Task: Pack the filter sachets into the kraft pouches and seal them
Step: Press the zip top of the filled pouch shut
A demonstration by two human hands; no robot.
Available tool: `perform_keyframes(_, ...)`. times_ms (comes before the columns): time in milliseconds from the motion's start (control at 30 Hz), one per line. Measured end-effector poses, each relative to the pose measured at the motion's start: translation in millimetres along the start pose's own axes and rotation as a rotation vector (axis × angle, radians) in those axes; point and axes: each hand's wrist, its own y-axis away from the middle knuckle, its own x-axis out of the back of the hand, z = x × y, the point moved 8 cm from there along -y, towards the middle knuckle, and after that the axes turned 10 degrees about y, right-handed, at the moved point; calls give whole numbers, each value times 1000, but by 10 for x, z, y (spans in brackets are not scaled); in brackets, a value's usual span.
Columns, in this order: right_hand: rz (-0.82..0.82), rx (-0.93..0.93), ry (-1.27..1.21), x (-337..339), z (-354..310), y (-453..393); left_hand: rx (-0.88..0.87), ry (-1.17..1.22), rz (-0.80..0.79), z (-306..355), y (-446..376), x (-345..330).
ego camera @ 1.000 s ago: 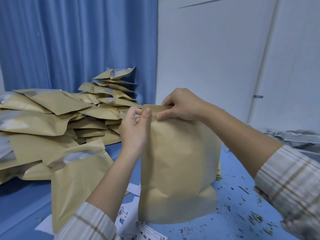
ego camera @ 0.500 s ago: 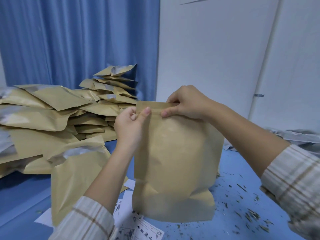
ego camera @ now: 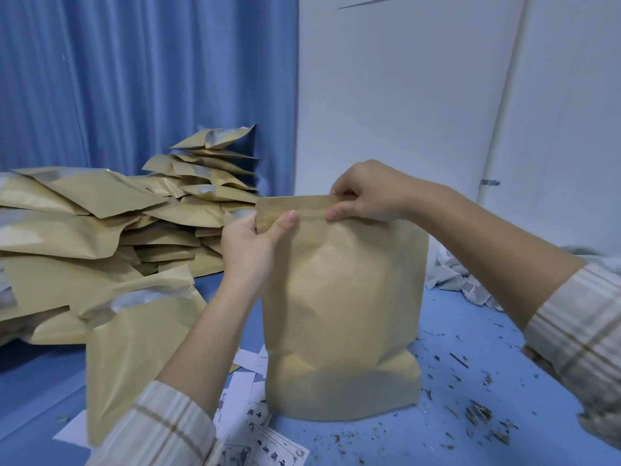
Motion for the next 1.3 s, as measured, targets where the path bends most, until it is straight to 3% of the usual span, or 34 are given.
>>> perform_keyframes(100,-43,-4,-3,-18,87,49,14,2,7,-3,-17,-1)
perform_keyframes(733,152,-161,-241,19,635,394,15,68,18,10,-84,141)
perform_keyframes(1000,129,-213,-218,-112,863,524,28,85,13,-50,-106,144)
perform_keyframes(1133,91,-175,-119,-132,829,477,21,66,-1,-81,-105,111)
perform_keyframes(1300,64,-24,-172,-89,256,223,22,36,-116,-50,-44,-162)
